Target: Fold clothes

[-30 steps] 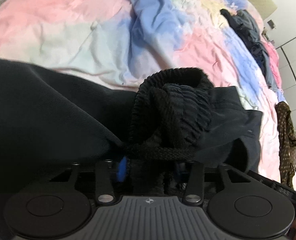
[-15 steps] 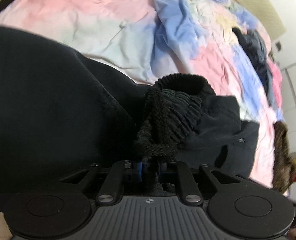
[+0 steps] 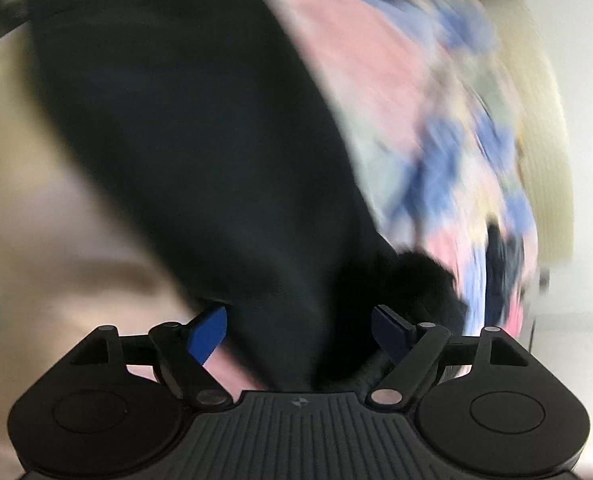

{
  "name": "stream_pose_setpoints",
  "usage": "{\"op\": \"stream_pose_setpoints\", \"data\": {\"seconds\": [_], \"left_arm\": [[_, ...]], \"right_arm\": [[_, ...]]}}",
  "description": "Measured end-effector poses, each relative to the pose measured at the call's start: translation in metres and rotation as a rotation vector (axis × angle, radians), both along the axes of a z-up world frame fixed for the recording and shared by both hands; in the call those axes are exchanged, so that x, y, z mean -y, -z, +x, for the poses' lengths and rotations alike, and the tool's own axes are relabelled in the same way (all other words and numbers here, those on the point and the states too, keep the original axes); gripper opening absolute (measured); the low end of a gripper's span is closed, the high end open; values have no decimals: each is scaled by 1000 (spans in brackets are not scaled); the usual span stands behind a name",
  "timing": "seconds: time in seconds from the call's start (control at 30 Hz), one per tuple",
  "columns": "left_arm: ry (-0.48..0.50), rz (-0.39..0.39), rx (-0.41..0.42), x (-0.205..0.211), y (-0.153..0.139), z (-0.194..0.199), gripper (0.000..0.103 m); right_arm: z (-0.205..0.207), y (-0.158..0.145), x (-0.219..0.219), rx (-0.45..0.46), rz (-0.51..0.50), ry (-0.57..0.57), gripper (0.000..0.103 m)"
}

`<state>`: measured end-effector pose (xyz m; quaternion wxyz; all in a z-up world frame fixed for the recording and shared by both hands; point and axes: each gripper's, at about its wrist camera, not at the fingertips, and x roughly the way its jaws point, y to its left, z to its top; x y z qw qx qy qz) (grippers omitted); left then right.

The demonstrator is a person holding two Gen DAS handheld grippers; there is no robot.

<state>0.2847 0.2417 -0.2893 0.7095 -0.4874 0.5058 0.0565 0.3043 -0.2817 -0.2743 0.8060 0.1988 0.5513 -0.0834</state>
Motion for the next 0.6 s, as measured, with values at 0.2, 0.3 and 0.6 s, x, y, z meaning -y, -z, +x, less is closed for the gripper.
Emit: {"op": "stream_pose_setpoints", "data": {"seconds": [0.2,0.3,0.6], "left_arm": [[-295,-85,-6,-59,38,-27,83],[-334,-113,39,-74,52,-22,83],[-366,-68,143,-109,59,23,77]], "right_arm": [[-2,-9,-20,-22,-19,3,91],[-3,-11,-31,-31,-25,19,91],[7,-32,-18,1,89,264,91]]}}
